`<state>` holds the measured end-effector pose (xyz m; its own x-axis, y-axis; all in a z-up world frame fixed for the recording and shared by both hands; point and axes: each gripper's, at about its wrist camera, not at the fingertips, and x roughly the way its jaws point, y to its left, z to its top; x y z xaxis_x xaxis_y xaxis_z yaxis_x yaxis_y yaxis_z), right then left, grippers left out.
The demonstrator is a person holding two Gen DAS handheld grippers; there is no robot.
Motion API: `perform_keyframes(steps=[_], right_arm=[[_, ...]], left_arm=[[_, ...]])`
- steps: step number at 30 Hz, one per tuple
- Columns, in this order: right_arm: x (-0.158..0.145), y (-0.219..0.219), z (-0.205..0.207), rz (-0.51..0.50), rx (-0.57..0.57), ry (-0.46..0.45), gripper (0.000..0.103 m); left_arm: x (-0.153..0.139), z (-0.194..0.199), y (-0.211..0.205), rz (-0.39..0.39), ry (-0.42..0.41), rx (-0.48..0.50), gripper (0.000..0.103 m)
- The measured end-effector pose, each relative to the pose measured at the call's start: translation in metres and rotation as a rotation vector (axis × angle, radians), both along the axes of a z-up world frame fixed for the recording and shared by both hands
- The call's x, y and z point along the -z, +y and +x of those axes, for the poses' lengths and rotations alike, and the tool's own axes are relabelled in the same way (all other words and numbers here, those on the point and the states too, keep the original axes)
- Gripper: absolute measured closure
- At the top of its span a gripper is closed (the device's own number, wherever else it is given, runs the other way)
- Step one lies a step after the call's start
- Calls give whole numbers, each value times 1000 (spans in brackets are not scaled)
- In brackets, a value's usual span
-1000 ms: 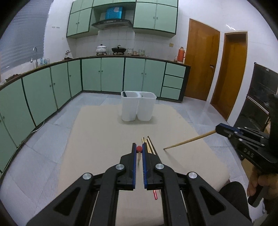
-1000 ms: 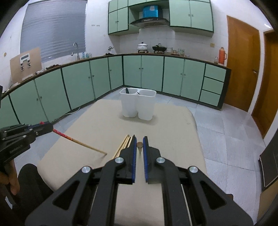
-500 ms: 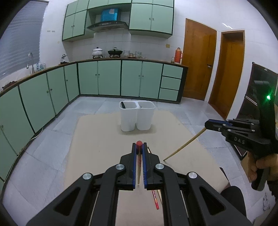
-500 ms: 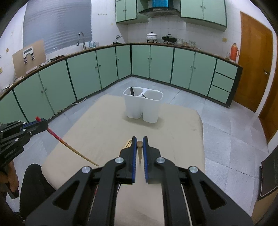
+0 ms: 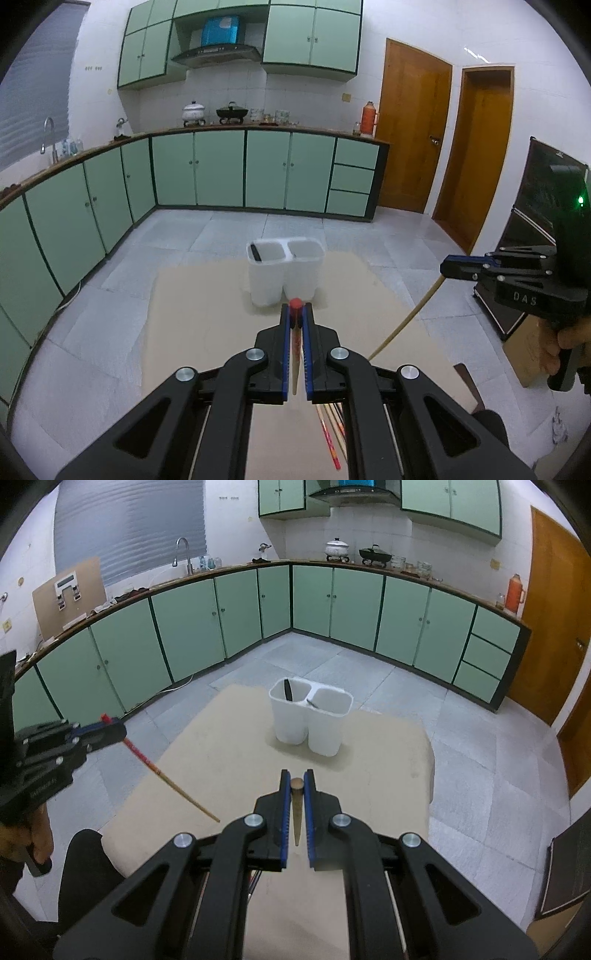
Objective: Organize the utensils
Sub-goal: 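Carry both chopsticks to the white cup holder and release them into the cups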
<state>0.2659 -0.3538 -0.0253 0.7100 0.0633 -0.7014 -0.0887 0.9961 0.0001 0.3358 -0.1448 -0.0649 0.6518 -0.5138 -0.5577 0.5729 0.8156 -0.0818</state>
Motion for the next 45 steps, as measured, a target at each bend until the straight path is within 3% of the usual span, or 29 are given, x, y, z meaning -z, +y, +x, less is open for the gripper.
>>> perform_keyframes(steps=[12,18,23,32,36,37,40,42,45], right_arm=[[-77,-15,81,-23,20,-74,97],[-95,-33,138,-1,64,-106,97],[-71,-45,188,-8,99,-87,97],[9,-75,234,63,146,20,97],[30,-76,236,76,139,52,95],[31,-77,233,81,144,42,93],[27,-79,222,86,156,10,77],[20,-81,211,97,158,-14,76],[9,-80,190,109,154,-50,76]], left_arm=[[-76,76,-33,-37,-136,-4,97],[-84,125,-63,-42,-204,-25,97],[-61,169,-83,-47,-188,-47,97],[30,226,-97,-34,-38,-67,97],[36,231,-92,-26,-27,-68,96],[35,231,-91,-22,-33,-75,93],[23,224,-81,-24,-73,-89,64],[11,217,-72,-21,-111,-104,59],[-2,206,-59,-29,-123,-107,59]])
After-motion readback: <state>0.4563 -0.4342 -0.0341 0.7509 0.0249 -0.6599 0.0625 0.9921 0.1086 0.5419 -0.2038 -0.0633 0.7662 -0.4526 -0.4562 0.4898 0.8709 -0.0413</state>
